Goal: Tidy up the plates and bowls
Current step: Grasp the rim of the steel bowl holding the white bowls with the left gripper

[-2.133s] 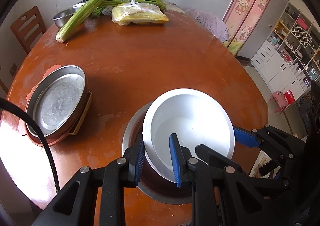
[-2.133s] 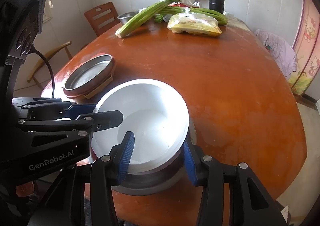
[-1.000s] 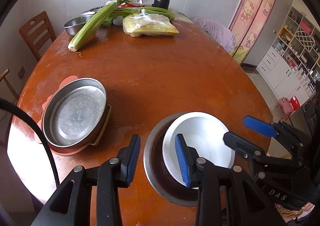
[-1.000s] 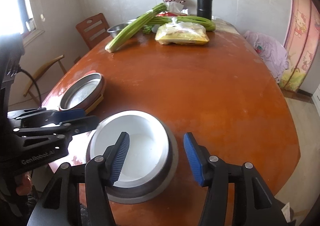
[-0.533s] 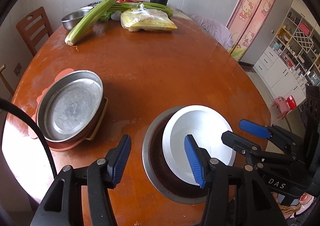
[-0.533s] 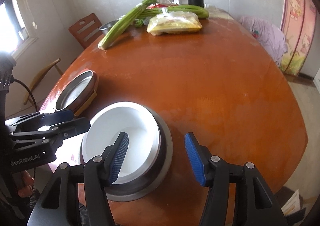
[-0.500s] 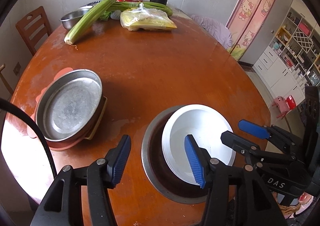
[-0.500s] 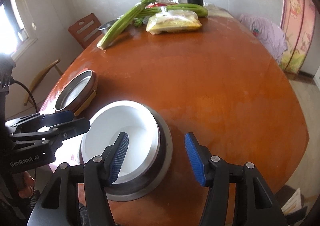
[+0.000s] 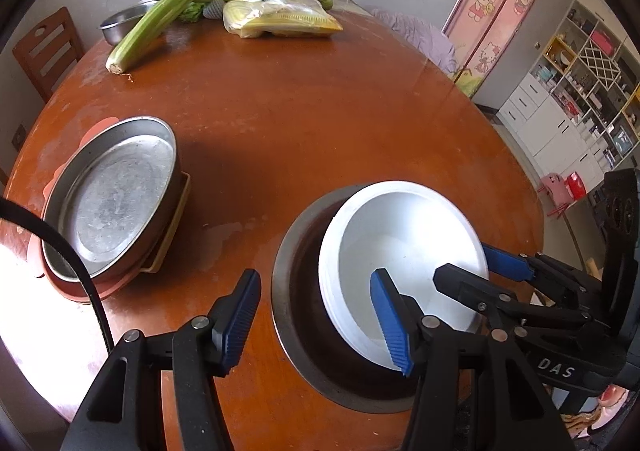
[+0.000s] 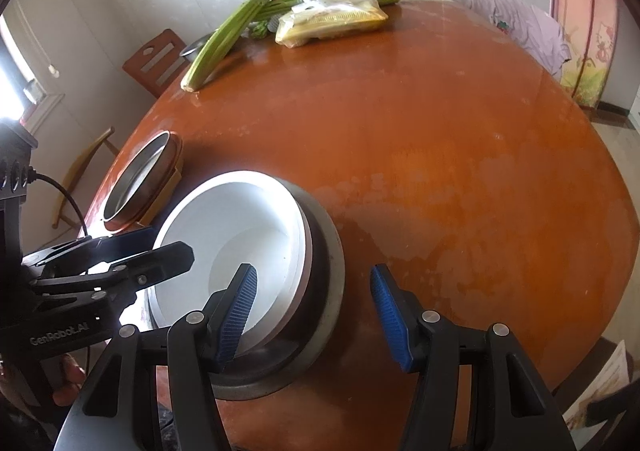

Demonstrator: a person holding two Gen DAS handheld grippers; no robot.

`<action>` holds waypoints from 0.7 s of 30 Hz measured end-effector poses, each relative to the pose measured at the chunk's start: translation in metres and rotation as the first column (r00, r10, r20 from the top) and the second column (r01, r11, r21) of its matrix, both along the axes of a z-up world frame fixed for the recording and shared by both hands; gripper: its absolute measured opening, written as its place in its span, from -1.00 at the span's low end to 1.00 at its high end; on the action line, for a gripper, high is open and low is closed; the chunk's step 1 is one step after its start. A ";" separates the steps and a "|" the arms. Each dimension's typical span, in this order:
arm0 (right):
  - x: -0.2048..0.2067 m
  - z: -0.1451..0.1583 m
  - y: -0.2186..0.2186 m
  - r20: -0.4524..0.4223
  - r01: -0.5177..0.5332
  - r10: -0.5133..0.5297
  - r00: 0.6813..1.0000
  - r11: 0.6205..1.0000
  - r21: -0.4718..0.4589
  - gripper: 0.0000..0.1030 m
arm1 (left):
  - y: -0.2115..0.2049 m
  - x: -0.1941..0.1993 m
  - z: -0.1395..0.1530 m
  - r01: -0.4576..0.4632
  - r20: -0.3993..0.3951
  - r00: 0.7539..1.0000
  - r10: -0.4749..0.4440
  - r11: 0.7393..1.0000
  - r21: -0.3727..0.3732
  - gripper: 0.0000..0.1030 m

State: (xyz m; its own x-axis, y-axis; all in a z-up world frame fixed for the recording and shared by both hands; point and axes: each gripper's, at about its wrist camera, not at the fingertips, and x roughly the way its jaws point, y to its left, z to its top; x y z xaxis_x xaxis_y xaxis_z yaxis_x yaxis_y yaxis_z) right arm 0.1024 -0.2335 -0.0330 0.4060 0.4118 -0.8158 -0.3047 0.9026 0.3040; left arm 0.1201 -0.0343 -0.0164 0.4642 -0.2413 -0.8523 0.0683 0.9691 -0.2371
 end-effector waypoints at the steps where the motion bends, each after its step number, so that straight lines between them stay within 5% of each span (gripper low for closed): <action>1: 0.000 -0.002 0.000 -0.007 0.005 -0.005 1.000 1.000 0.005 0.18 | 0.000 0.001 -0.002 0.004 -0.003 1.000 -0.004 1.000 0.002 0.10; 21: 0.002 -0.016 0.011 -0.086 0.015 -0.012 0.996 0.999 0.031 0.18 | 0.005 0.003 -0.017 0.066 -0.023 0.998 -0.067 0.997 -0.028 0.13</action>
State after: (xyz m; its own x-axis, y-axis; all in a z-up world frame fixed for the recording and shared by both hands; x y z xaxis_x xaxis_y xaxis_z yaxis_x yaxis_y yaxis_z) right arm 0.1040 -0.2221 -0.0487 0.3411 0.4330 -0.8344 -0.2641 0.8960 0.3570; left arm 0.1228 -0.0295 -0.0337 0.4259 -0.2942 -0.8556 0.1263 0.9557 -0.2658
